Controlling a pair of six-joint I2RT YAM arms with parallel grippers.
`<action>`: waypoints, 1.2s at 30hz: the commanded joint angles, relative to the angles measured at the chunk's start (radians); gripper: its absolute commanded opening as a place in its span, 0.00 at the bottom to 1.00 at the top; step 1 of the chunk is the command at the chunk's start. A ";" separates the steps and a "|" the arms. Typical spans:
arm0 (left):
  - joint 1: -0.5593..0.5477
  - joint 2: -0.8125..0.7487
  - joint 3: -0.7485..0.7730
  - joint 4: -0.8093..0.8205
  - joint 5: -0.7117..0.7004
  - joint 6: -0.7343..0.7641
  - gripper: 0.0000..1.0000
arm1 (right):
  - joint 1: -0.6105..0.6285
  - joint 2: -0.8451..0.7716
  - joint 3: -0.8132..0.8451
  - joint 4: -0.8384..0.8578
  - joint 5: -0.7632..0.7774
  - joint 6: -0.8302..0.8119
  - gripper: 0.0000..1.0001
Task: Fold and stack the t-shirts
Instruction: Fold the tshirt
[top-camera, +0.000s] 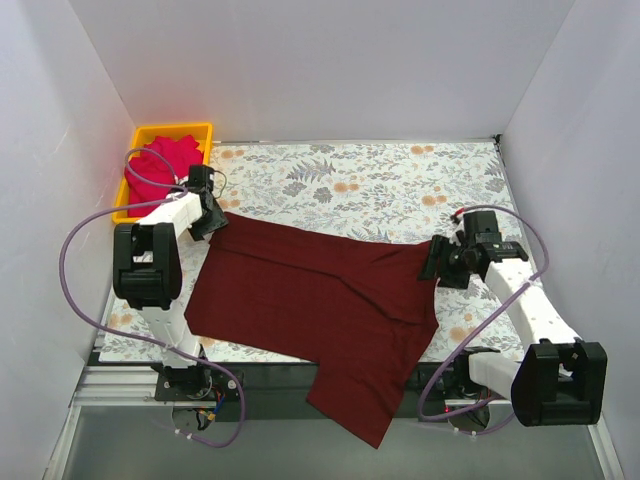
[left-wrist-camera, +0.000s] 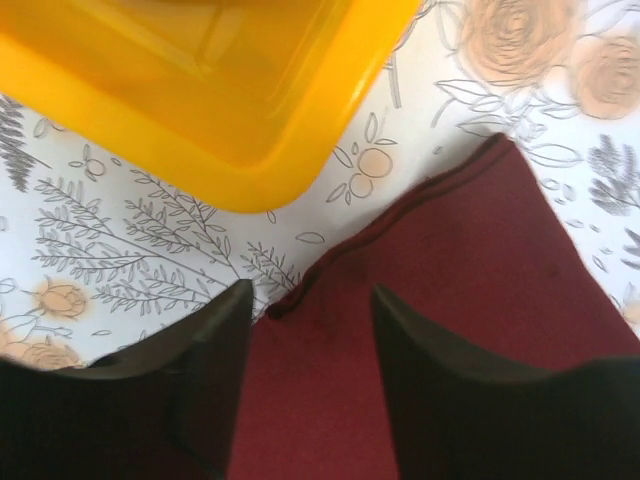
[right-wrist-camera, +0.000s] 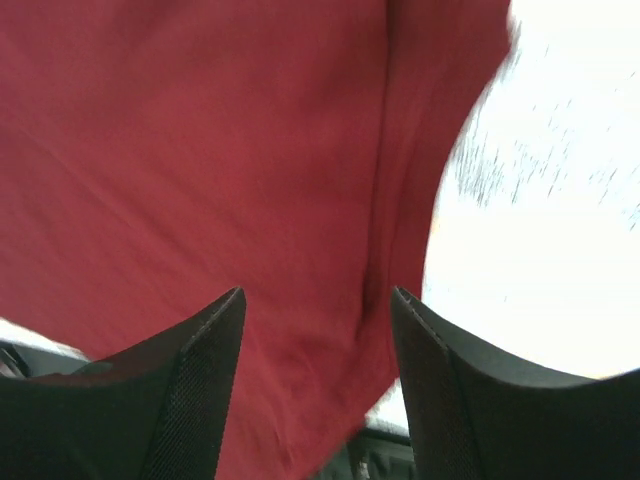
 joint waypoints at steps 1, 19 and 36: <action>-0.017 -0.151 0.024 0.001 -0.010 0.013 0.54 | -0.090 0.005 0.067 0.167 -0.027 0.011 0.65; -0.136 -0.085 0.001 0.103 0.088 0.050 0.40 | -0.243 0.330 -0.051 0.859 -0.179 0.345 0.52; -0.100 0.050 -0.020 0.078 0.008 0.002 0.30 | -0.291 0.482 -0.123 1.022 -0.188 0.383 0.21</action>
